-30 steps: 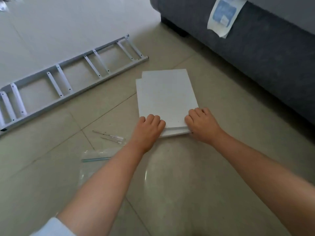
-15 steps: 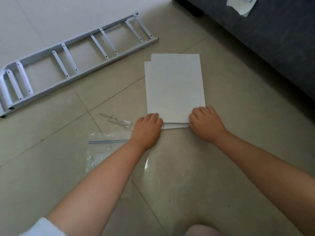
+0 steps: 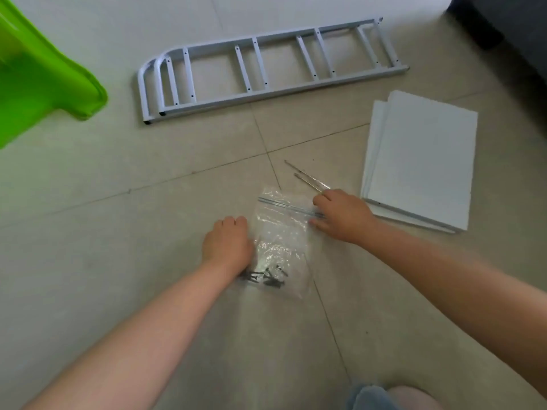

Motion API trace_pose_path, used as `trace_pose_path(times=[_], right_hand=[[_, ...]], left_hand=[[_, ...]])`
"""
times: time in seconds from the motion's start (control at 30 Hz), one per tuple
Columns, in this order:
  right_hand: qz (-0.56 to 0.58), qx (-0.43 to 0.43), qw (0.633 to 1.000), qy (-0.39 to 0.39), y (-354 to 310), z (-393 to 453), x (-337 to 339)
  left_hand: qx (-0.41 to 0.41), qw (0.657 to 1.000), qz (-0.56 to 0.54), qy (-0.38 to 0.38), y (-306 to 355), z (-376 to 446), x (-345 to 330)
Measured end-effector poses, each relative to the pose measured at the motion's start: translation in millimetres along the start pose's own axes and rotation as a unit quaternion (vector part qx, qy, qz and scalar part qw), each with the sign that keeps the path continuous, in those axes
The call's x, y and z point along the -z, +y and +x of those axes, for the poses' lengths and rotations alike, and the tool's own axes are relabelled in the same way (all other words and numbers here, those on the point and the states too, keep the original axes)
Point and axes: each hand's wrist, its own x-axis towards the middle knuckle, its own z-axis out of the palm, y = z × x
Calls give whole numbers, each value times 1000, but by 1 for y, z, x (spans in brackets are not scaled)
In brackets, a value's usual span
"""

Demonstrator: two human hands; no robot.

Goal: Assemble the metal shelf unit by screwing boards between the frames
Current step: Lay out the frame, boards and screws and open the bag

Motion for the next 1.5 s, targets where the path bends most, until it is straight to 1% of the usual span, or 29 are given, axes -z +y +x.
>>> trace_pose_path(times=[0.03,0.07,0.17,0.27,0.37,0.4,0.5,0.63,0.7,0.77,0.87,0.97,1.03,1.13,1.17,1.2,1.23,1.27,1.33,1.37,1.4,1.5], right_hand=[[5,-19,999,-38,-8,4,-1],[7,-26,998,-53,-15,7,-3],[-14,-44,997,-67,-29,13,-6],[-30,-66,994,-82,-36,18,-5],[22,-105,989,-100,-38,22,2],[36,-117,986,-110,-40,23,3],[62,-139,979,-136,-53,28,5],[116,-127,976,-135,-74,35,34],[203,-133,959,-148,-82,42,52],[296,-144,934,-137,-97,51,70],[403,-141,897,-114,-126,66,97],[451,-101,877,-133,-151,76,114],[466,-79,869,-144,-164,76,116],[487,-60,854,-174,-176,63,109],[483,-55,855,-181,-178,58,105],[468,-50,863,-183,-180,52,102],[445,-46,876,-178,-181,49,99],[421,-44,890,-173,-181,46,98],[383,-39,906,-177,-184,44,99],[366,-35,911,-185,-185,44,101],[347,-29,917,-194,-187,43,104],[303,7,933,-195,-196,40,111]], left_hand=[[25,999,-16,-26,-6,-6,-3],[39,998,-31,-49,-12,-10,-6],[36,994,-50,-85,-25,-16,-16],[39,991,-96,-90,-29,-16,-21],[64,972,-201,-106,-22,-14,-26],[66,967,-219,-112,-18,-14,-28],[75,962,-238,-110,-15,-14,-34],[75,961,-249,-91,-38,-1,-15],[79,962,-249,-81,-60,11,0],[68,967,-233,-77,-82,20,17],[37,977,-178,-112,-110,21,40],[46,980,-137,-134,-136,17,52],[75,981,-132,-121,-155,10,56],[139,972,-172,-79,-173,0,60],[152,965,-198,-76,-175,-2,62],[154,957,-234,-76,-175,-4,65],[144,942,-293,-73,-174,-7,68],[136,914,-375,-70,-171,-12,73],[116,840,-523,-79,-166,-29,84],[103,814,-564,-95,-165,-37,88],[94,797,-586,-113,-164,-45,91],[95,768,-616,-150,-160,-64,94]])
